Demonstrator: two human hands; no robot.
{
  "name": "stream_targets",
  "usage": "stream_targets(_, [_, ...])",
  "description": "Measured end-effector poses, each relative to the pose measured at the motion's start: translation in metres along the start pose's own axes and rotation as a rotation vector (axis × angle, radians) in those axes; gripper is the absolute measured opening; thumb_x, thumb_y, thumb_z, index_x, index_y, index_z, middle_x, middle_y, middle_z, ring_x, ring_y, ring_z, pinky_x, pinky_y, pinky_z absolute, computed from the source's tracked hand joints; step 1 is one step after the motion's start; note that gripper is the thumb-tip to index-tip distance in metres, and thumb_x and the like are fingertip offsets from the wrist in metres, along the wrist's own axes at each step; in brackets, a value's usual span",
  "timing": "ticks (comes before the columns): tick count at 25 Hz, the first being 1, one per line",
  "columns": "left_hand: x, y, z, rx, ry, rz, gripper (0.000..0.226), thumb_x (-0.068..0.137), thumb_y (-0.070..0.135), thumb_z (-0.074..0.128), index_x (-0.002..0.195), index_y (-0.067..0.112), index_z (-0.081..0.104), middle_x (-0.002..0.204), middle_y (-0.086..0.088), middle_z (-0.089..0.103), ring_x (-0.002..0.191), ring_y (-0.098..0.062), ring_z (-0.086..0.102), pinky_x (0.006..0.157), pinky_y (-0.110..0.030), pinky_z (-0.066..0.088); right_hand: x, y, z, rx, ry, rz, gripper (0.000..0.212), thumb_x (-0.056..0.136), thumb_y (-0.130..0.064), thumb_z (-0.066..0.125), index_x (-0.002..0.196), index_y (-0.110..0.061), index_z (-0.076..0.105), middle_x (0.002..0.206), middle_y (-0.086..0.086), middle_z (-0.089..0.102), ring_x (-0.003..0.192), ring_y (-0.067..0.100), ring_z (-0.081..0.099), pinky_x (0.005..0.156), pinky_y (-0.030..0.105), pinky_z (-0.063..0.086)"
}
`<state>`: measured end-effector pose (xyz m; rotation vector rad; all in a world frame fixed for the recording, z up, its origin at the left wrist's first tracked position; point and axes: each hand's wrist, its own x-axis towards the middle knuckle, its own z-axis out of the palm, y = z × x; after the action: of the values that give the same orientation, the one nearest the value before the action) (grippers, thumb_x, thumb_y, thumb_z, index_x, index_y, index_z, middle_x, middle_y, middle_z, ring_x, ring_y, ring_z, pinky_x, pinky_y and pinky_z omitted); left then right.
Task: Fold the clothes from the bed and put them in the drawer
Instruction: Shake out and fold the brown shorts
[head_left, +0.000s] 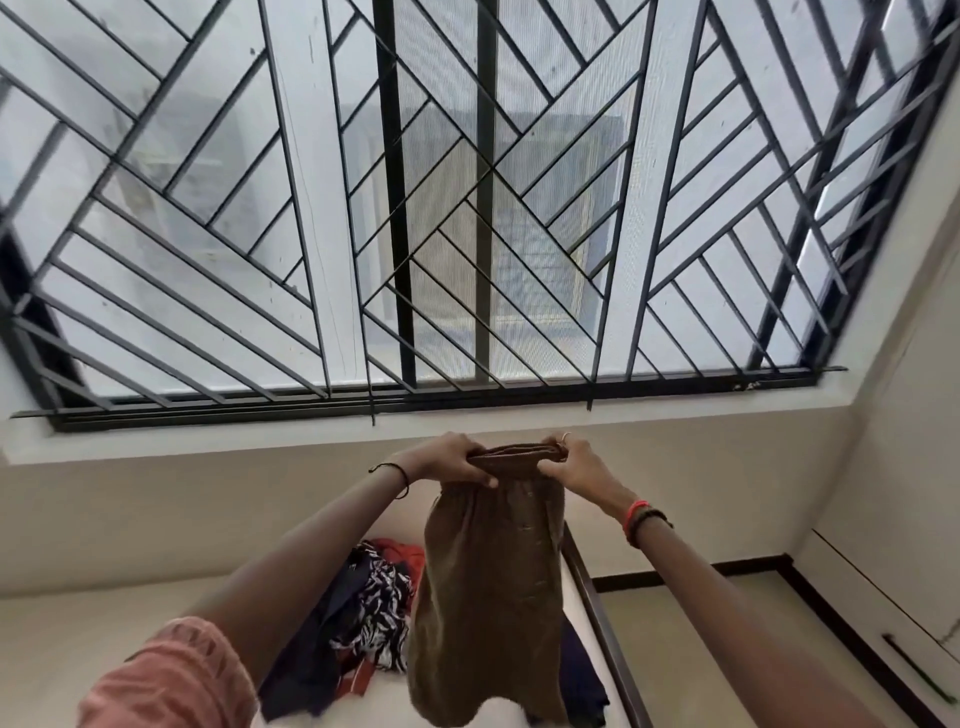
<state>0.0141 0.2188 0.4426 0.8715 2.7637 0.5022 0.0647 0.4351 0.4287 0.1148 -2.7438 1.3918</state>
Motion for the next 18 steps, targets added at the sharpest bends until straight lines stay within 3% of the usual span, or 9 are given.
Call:
stream_targets(2, [0.003,0.002,0.009,0.012,-0.044,0.008,0.032,0.083,0.04,0.068,0.102,0.014,0.066,0.09,-0.005,0.065,0.08,-0.015,0.054,0.065,-0.026,0.036,0.0,0.009,0.006,-0.131,-0.159,-0.015,0.046,0.073,-0.005,0.07,0.116,-0.01,0.054,0.098,0.006,0.062,0.092,0.019,0.059,0.076,0.022,0.048])
stream_targets(4, [0.004,0.004,0.015,0.015,-0.091,-0.003,0.03,0.084,0.038,0.068,0.102,0.013,0.065,0.091,-0.004,0.064,0.08,-0.015,0.053,0.066,-0.026,0.036,0.0,0.017,0.017,-0.289,-0.224,-0.042,0.058,0.067,-0.014,0.078,0.12,-0.01,0.053,0.104,0.007,0.06,0.098,0.021,0.057,0.084,0.03,0.048])
stream_targets(7, [0.0,0.002,0.015,0.012,-0.229,-0.066,0.037,0.081,0.037,0.072,0.107,0.012,0.063,0.098,-0.003,0.063,0.086,-0.016,0.054,0.071,-0.026,0.041,0.005,0.023,0.032,-0.432,-0.208,-0.079,0.048,0.069,-0.025,0.08,0.109,-0.007,0.06,0.102,0.011,0.059,0.098,0.025,0.055,0.082,0.032,0.043])
stream_targets(9, [-0.008,-0.008,0.017,0.001,-0.325,-0.123,0.039,0.079,0.035,0.074,0.11,0.014,0.062,0.099,0.0,0.061,0.09,-0.016,0.055,0.075,-0.024,0.043,0.006,0.023,0.04,-0.398,-0.316,-0.08,0.041,0.071,-0.021,0.079,0.101,-0.001,0.06,0.097,0.014,0.062,0.094,0.03,0.058,0.076,0.035,0.044])
stream_targets(11, [-0.016,-0.022,0.023,-0.057,-0.391,-0.187,0.042,0.078,0.032,0.076,0.113,0.014,0.06,0.103,0.002,0.062,0.096,-0.016,0.057,0.081,-0.026,0.046,0.009,0.027,0.05,-0.4,-0.437,-0.075,0.045,0.072,-0.023,0.08,0.107,-0.004,0.058,0.101,0.013,0.063,0.092,0.027,0.058,0.075,0.034,0.044])
stream_targets(14, [-0.027,-0.038,0.042,-0.131,-0.452,-0.219,0.038,0.077,0.03,0.077,0.11,0.019,0.061,0.101,0.005,0.064,0.097,-0.015,0.06,0.084,-0.025,0.049,0.007,0.03,0.067,-0.441,-0.603,-0.109,0.055,0.075,-0.026,0.078,0.123,-0.011,0.054,0.106,0.005,0.06,0.094,0.015,0.053,0.075,0.024,0.04])
stream_targets(18, [-0.027,-0.054,0.072,-0.181,-0.469,-0.26,0.042,0.076,0.028,0.078,0.114,0.016,0.064,0.1,0.004,0.065,0.092,-0.012,0.061,0.082,-0.023,0.05,0.015,0.05,0.089,-0.424,-0.731,-0.045,0.037,0.078,-0.026,0.076,0.11,-0.012,0.063,0.091,-0.003,0.059,0.09,0.015,0.055,0.06,0.013,0.037])
